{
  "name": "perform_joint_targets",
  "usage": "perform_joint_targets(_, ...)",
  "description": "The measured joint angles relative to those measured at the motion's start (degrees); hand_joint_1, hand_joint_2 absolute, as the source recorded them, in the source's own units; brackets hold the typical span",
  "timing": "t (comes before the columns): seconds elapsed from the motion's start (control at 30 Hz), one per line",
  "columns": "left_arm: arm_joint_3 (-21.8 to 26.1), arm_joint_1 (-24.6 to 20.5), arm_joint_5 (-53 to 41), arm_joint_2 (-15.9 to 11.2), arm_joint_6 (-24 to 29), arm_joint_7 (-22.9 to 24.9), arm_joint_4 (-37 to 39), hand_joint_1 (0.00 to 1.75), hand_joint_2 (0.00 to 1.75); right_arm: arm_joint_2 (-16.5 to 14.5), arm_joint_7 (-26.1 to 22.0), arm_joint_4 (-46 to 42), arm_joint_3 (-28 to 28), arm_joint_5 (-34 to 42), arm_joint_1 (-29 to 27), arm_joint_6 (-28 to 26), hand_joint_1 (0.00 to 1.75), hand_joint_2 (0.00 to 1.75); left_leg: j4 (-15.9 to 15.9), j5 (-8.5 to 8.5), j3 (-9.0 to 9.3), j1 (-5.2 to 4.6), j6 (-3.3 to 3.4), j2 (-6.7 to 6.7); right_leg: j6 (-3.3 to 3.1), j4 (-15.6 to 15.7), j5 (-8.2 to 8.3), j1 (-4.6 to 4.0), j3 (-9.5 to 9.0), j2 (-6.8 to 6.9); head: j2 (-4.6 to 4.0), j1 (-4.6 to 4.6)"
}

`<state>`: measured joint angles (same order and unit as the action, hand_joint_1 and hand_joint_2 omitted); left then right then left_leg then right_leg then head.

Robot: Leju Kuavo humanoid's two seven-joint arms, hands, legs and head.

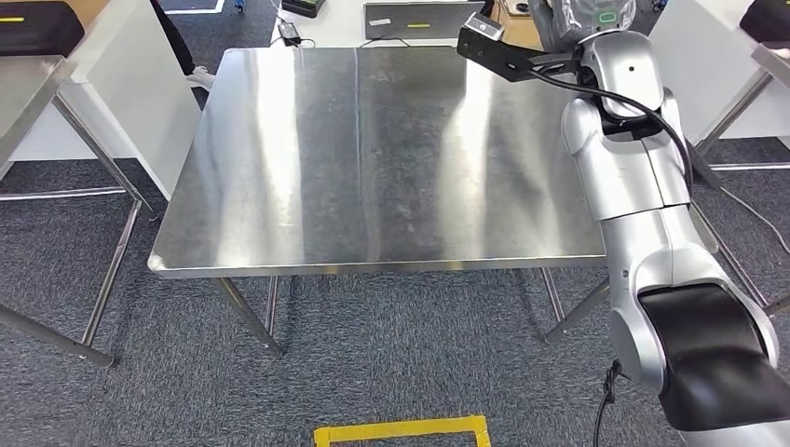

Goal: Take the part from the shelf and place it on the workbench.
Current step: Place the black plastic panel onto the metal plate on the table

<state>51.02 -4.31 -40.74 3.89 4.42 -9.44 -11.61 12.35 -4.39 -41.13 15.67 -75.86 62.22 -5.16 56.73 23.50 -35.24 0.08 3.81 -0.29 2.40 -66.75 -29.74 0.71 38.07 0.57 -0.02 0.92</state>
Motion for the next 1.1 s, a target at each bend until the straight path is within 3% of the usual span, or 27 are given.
perform_joint_targets(0.07, 0.0, -0.1, -0.1, 0.0, 0.0, 0.1, 0.0, 0.00, 0.00, 0.2, 0.0, 0.6, 0.1, 0.0, 0.0, 0.0, 1.75, 1.75, 0.0, 0.10, 0.08, 0.21, -0.12, -0.43, 0.25, -6.6, -1.97, 0.31, 3.56, -0.43, 0.00, 0.03)
perform_joint_targets(0.1, 0.0, -0.1, -0.1, 0.1, 0.0, 0.2, 0.0, 0.00, 0.00, 0.3, -0.1, 0.8, 0.1, 0.0, 0.0, -0.1, 1.75, 1.75, 0.1, 0.21, 0.14, 0.36, -0.31, -0.67, 0.77, -7.0, -1.69, 0.57, 4.05, -0.45, 0.00, 0.03)
perform_joint_targets(0.13, 0.1, -0.1, -0.1, 0.1, -0.1, 0.2, 0.0, 0.00, 0.00, 0.3, -0.2, 1.0, 0.1, 0.0, 0.0, -0.1, 1.75, 1.75, 0.3, 0.41, 0.23, 0.60, -0.63, -0.88, 1.55, -5.0, -0.45, 0.90, 3.28, -0.45, 0.00, 0.02)
perform_joint_targets(0.2, 0.2, -0.1, -0.1, 0.0, -0.2, 0.2, 0.0, 0.00, 0.00, 0.3, -0.5, 1.5, 0.1, 0.2, 0.2, -0.1, 1.75, 1.75, 1.1, 1.12, 0.26, 0.99, -1.69, -1.31, 3.25, 2.8, 2.91, 1.61, -0.38, -0.54, 0.00, 0.08)
perform_joint_targets(0.23, 0.2, -0.1, -0.1, -0.1, -0.3, 0.2, 0.0, 0.00, 0.00, 0.3, -0.7, 1.7, 0.2, 0.2, 0.3, -0.2, 1.75, 1.75, 1.6, 1.54, 0.14, 1.04, -2.31, -1.50, 3.50, 5.9, 3.96, 1.79, -1.93, -0.71, 0.00, 0.12)
perform_joint_targets(0.3, 0.4, -0.1, -0.1, -0.3, -0.4, 0.2, 0.0, 0.00, 0.00, 0.3, -1.0, 2.3, 0.2, 0.3, 0.3, -0.3, 1.75, 1.75, 2.1, 2.00, -0.17, 0.96, -3.13, -1.82, 2.77, 7.8, 4.23, 1.71, -2.99, -0.97, 0.00, 0.14)
perform_joint_targets(0.4, 0.4, 0.0, -0.1, -0.3, -0.5, 0.2, 0.0, 0.00, 0.00, 0.1, -1.3, 2.8, 0.2, 0.4, 0.3, -0.5, 1.75, 1.75, 2.5, 2.44, -0.47, 1.26, -3.60, -1.61, 1.26, 7.7, 3.98, 1.76, -3.25, -0.95, 0.00, 0.04)
perform_joint_targets(0.43, 0.5, 0.0, -0.1, -0.3, -0.5, 0.2, 0.0, 0.00, 0.00, 0.1, -1.4, 2.9, 0.2, 0.5, 0.4, -0.6, 1.75, 1.75, 4.1, 3.19, -1.19, 1.34, -3.79, -1.21, 0.81, 7.7, 3.82, 1.84, -3.50, -0.94, 0.00, 0.04)
perform_joint_targets(0.47, 0.5, 0.0, -0.1, -0.3, -0.5, 0.2, 0.0, 0.00, 0.00, 0.0, -1.5, 2.9, 0.2, 0.6, 0.5, -0.6, 1.75, 1.75, 6.7, 4.30, -2.54, 1.38, -3.97, -0.73, 0.38, 7.8, 3.63, 1.85, -3.81, -0.92, 0.00, 0.03)
perform_joint_targets(0.53, 0.5, 0.0, -0.1, -0.3, -0.6, 0.2, 0.0, 0.00, 0.00, -0.1, -1.7, 3.2, 0.2, 0.8, 0.6, -0.7, 1.75, 1.75, 14.6, 6.83, -6.93, 1.35, -4.14, -0.05, -0.42, 7.8, 3.16, 1.51, -4.35, -0.85, 0.00, 0.02)
perform_joint_targets(0.6, 0.5, 0.0, 0.0, -0.3, -0.6, 0.3, 0.0, 0.00, 0.00, -0.2, -1.8, 3.6, 0.2, 0.8, 0.6, -0.7, 1.75, 1.75, 18.9, 6.80, -10.28, 1.33, -3.90, 0.09, -0.99, 7.8, 2.65, 1.12, -4.94, -0.82, 0.00, 0.02)
perform_joint_targets(0.63, 0.5, 0.0, 0.0, -0.3, -0.6, 0.3, 0.0, 0.00, 0.00, -0.3, -1.8, 3.8, 0.3, 0.9, 0.6, -0.8, 1.75, 1.75, 17.7, 5.20, -10.41, 1.27, -3.59, 0.10, -1.14, 7.8, 2.34, 0.95, -5.32, -0.82, 0.00, 0.02)
perform_joint_targets(0.7, 0.5, 0.0, 0.1, -0.3, -0.6, 0.3, 0.0, 0.00, 0.00, -0.4, -1.8, 4.1, 0.3, 0.9, 0.7, -0.9, 1.75, 1.75, 10.5, 0.57, -7.81, 0.91, -2.57, 0.18, -1.12, 7.8, 1.63, 0.75, -6.21, -0.82, 0.00, 0.04)
perform_joint_targets(0.77, 0.6, -0.1, 0.3, -0.4, -0.6, 0.3, 0.0, 0.00, 0.00, -0.5, -1.8, 4.4, 0.3, 1.0, 1.0, -1.1, 1.75, 1.75, 4.5, -1.51, -4.87, 0.32, -1.79, 0.41, -0.76, 7.9, 1.04, 0.35, -6.61, -0.82, 0.00, 0.03)
perform_joint_targets(0.9, 0.9, -0.1, 0.5, -0.5, -0.6, 0.3, 0.0, 0.00, 0.00, -0.6, -1.9, 4.8, 0.3, 1.2, 1.2, -1.5, 1.75, 1.75, 2.7, -0.80, -3.92, -0.31, -1.49, 0.33, 0.17, 8.5, 0.83, 0.25, -6.75, -0.60, 0.00, 0.04)
perform_joint_targets(1.1, 1.0, -0.1, 0.5, -0.4, -0.6, 0.3, 0.0, 0.00, 0.00, -0.6, -1.9, 4.9, 0.3, 1.2, 1.2, -1.6, 1.75, 1.75, 1.8, -1.05, -3.10, -0.17, -1.69, 0.18, 0.54, 8.9, 0.97, 0.04, -7.31, -0.50, 0.01, 0.03)
